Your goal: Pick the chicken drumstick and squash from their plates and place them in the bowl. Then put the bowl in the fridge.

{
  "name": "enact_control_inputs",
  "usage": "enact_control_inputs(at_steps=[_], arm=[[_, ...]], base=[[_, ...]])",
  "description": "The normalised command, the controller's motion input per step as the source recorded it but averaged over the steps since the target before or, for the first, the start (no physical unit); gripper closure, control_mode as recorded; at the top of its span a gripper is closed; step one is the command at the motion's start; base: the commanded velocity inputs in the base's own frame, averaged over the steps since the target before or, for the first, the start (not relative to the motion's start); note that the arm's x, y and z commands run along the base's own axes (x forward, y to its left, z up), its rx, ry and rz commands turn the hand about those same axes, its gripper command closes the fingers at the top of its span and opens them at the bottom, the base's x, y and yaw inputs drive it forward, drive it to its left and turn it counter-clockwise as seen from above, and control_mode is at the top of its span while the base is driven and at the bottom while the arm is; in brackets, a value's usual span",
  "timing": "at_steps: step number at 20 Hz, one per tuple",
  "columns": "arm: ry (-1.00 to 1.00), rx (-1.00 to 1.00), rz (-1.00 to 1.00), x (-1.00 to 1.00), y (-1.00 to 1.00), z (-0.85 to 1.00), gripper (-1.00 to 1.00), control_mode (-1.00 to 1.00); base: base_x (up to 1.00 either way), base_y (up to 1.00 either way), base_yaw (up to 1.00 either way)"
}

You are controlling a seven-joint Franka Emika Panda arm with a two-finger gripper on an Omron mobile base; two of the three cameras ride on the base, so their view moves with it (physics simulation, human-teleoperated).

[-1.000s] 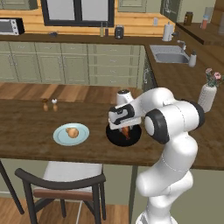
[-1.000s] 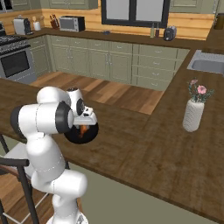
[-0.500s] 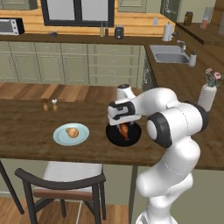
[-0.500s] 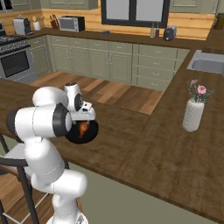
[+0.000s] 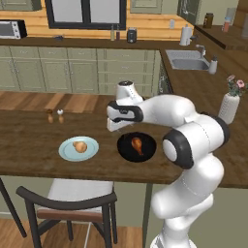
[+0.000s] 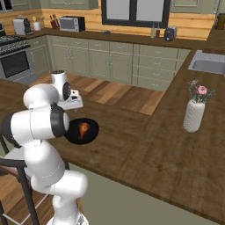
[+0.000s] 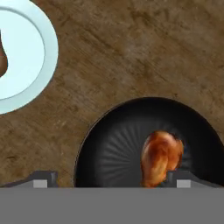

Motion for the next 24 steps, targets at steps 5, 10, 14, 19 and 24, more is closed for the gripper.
enact_control_inputs(at_steps=[5,10,14,19,24], arm=[[0.00,-0.06,0.17,0.26,1.00,-0.06,-1.00,-1.00],[0.03,-0.04,0.00,0.20,1.00,-0.41,-1.00,-1.00],[0.09,-0.03,-0.14,0.23,0.90,-0.05,-1.00,-1.00],[0.08,0.00,-0.04,0.36,0.72,-0.06,-1.00,-1.00],[0.05,0.00,-0.01,0.27,0.53,-0.16,-1.00,-1.00]], base=[[0.00,0.00,0.00],[0.00,0.00,0.00],[0.00,0.00,0.00],[0.00,0.00,0.00],[0.00,0.00,0.00]])
